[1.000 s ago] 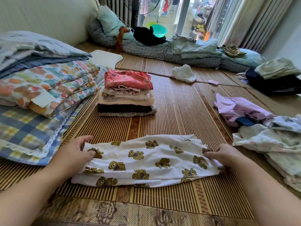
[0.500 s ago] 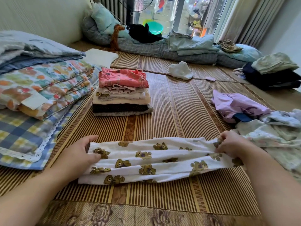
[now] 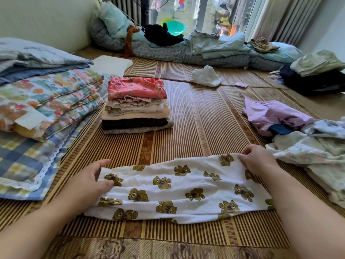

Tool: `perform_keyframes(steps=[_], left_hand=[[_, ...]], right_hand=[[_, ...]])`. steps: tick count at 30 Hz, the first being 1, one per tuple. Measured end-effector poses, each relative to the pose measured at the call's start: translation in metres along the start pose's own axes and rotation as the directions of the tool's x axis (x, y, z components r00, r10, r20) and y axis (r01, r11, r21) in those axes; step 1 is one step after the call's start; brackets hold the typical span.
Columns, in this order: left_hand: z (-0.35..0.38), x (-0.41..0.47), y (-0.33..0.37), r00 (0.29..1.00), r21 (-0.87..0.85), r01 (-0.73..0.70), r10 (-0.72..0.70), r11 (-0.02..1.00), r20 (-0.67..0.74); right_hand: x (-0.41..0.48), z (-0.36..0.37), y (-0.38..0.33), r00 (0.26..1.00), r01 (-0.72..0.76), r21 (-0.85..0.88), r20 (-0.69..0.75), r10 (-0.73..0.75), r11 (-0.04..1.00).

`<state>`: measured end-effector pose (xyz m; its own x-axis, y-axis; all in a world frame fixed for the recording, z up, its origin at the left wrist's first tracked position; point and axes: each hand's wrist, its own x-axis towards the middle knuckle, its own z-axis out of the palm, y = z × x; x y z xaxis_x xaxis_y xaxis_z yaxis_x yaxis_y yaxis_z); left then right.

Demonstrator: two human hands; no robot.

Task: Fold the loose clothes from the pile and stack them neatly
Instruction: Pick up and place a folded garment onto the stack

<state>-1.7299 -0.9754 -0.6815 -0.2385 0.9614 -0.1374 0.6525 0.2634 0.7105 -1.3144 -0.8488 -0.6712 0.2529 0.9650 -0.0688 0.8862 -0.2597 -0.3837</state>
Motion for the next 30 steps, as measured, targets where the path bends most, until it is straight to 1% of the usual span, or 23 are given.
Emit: perform_keyframes(steps=[2, 3, 5, 6, 7, 10, 11, 13, 14, 15, 16, 17, 18, 19, 20, 22, 24, 25, 26, 27, 28, 29, 30], left_hand=[[0.001, 0.000, -0.001, 1.000, -0.005, -0.003, 0.003, 1.000, -0.003], [0.001, 0.001, -0.001, 1.000, -0.005, -0.006, 0.006, 1.000, -0.003], [0.000, 0.001, -0.001, 1.000, -0.015, -0.002, 0.002, 1.000, 0.002], [-0.001, 0.002, -0.002, 1.000, -0.016, -0.005, 0.005, 1.000, 0.010], [-0.002, 0.002, -0.002, 1.000, -0.019, -0.005, 0.006, 1.000, 0.018], [-0.007, 0.002, -0.002, 1.000, -0.032, 0.017, -0.017, 0.999, 0.026], [-0.009, 0.002, -0.001, 0.999, -0.044, 0.030, -0.029, 0.999, 0.028], [-0.011, -0.001, 0.008, 0.999, -0.078, 0.036, -0.034, 0.996, 0.018], [-0.011, -0.002, 0.014, 0.999, -0.119, 0.031, -0.029, 0.992, 0.021], [-0.011, -0.004, 0.022, 0.999, -0.196, 0.031, -0.025, 0.980, 0.031], [-0.010, -0.006, 0.033, 0.998, -0.296, 0.034, -0.020, 0.955, 0.051], [-0.006, -0.008, 0.044, 0.998, -0.378, 0.025, 0.001, 0.925, 0.066], [-0.002, -0.010, 0.056, 0.997, -0.410, -0.007, 0.038, 0.912, 0.067], [0.003, -0.012, 0.068, 0.994, -0.416, -0.042, 0.080, 0.908, 0.074], [0.009, -0.016, 0.081, 0.987, -0.445, -0.069, 0.126, 0.893, 0.100], [0.020, -0.024, 0.106, 0.950, -0.611, -0.036, 0.217, 0.791, 0.224], [0.030, -0.029, 0.125, 0.881, -0.763, 0.080, 0.312, 0.642, 0.355], [0.034, -0.029, 0.130, 0.853, -0.803, 0.119, 0.354, 0.584, 0.384], [0.037, -0.027, 0.132, 0.842, -0.822, 0.116, 0.384, 0.558, 0.380], [0.040, -0.025, 0.131, 0.851, -0.812, 0.069, 0.391, 0.579, 0.352], [0.041, -0.022, 0.126, 0.872, -0.758, -0.034, 0.389, 0.652, 0.296], [0.041, -0.019, 0.120, 0.886, -0.641, -0.167, 0.399, 0.749, 0.236], [0.043, -0.014, 0.113, 0.886, -0.472, -0.290, 0.420, 0.833, 0.197]], right_hand=[[0.000, -0.001, -0.004, 0.994, 0.005, 0.082, -0.110, 0.004, 0.997], [0.000, -0.001, -0.005, 0.991, 0.011, 0.090, -0.131, 0.000, 0.996], [-0.006, 0.000, -0.011, 0.987, 0.050, 0.016, -0.155, -0.046, 0.999], [-0.010, 0.001, -0.016, 0.987, 0.083, -0.030, -0.135, -0.086, 0.996], [-0.014, 0.003, -0.020, 0.990, 0.116, -0.055, -0.080, -0.120, 0.992], [-0.033, 0.011, -0.031, 0.970, 0.144, -0.087, 0.212, -0.122, 0.986], [-0.040, 0.012, -0.035, 0.958, 0.152, -0.120, 0.261, -0.117, 0.981], [-0.052, 0.013, -0.043, 0.960, 0.192, -0.142, 0.231, -0.156, 0.971], [-0.059, 0.013, -0.049, 0.959, 0.230, -0.092, 0.193, -0.209, 0.969], [-0.066, 0.012, -0.058, 0.947, 0.276, 0.007, 0.170, -0.273, 0.961], [-0.075, 0.009, -0.070, 0.927, 0.303, 0.163, 0.179, -0.330, 0.939], [-0.087, 0.006, -0.084, 0.904, 0.263, 0.365, 0.230, -0.360, 0.893], [-0.099, 0.004, -0.097, 0.872, 0.148, 0.563, 0.313, -0.376, 0.813], [-0.109, 0.003, -0.108, 0.832, 0.006, 0.695, 0.395, -0.389, 0.719], [-0.117, 0.001, -0.116, 0.787, -0.127, 0.757, 0.470, -0.400, 0.640], [-0.125, -0.001, -0.122, 0.722, -0.297, 0.797, 0.547, -0.422, 0.526], [-0.126, -0.004, -0.118, 0.719, -0.337, 0.832, 0.529, -0.451, 0.440], [-0.124, -0.004, -0.112, 0.738, -0.329, 0.846, 0.507, -0.445, 0.418], [-0.122, -0.005, -0.107, 0.764, -0.327, 0.847, 0.497, -0.411, 0.418], [-0.119, -0.005, -0.099, 0.797, -0.330, 0.839, 0.493, -0.350, 0.432], [-0.116, -0.004, -0.092, 0.822, -0.333, 0.820, 0.494, -0.283, 0.466], [-0.115, -0.001, -0.085, 0.840, -0.325, 0.794, 0.492, -0.229, 0.513], [-0.116, 0.001, -0.079, 0.853, -0.299, 0.751, 0.487, -0.188, 0.589]])
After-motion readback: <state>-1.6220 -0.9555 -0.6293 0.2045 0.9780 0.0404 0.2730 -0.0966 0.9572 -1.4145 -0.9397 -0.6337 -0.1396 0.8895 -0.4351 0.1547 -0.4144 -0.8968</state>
